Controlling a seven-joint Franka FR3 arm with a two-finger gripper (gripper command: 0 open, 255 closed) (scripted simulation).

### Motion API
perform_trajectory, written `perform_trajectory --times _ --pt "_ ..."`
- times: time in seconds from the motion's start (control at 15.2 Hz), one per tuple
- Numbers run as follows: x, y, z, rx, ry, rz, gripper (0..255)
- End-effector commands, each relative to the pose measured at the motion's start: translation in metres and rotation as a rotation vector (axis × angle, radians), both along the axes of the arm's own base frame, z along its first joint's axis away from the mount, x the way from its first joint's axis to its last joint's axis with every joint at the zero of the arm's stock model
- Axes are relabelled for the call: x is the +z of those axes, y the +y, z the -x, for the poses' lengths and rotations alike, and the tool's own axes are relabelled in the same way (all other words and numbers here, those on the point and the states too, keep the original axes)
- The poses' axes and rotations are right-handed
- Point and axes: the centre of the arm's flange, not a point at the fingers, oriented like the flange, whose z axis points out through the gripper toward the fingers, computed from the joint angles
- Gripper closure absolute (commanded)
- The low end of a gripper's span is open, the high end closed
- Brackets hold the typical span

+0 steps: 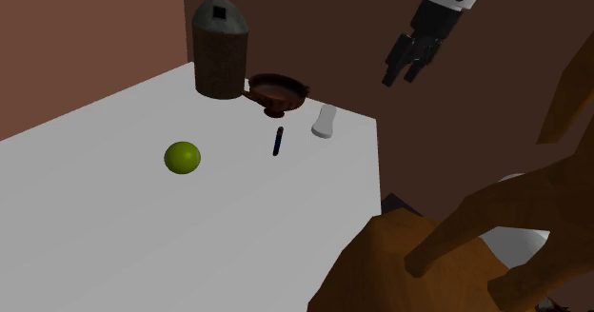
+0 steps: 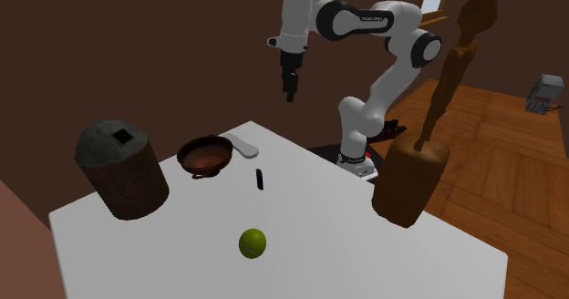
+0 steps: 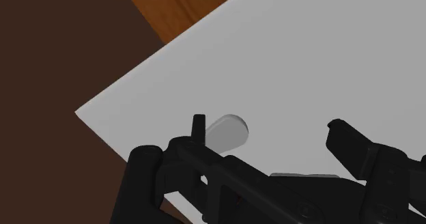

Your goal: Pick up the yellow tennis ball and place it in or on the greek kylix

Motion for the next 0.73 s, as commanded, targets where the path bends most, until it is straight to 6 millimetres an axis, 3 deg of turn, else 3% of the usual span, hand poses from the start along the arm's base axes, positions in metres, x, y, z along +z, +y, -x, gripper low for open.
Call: perform_trajectory --times 0.0,0.66 --pt "0.000 0.000 0.000 0.000 0.000 0.000 0" --pt "-0.043 0.108 -0.065 -0.015 0.042 -0.016 0"
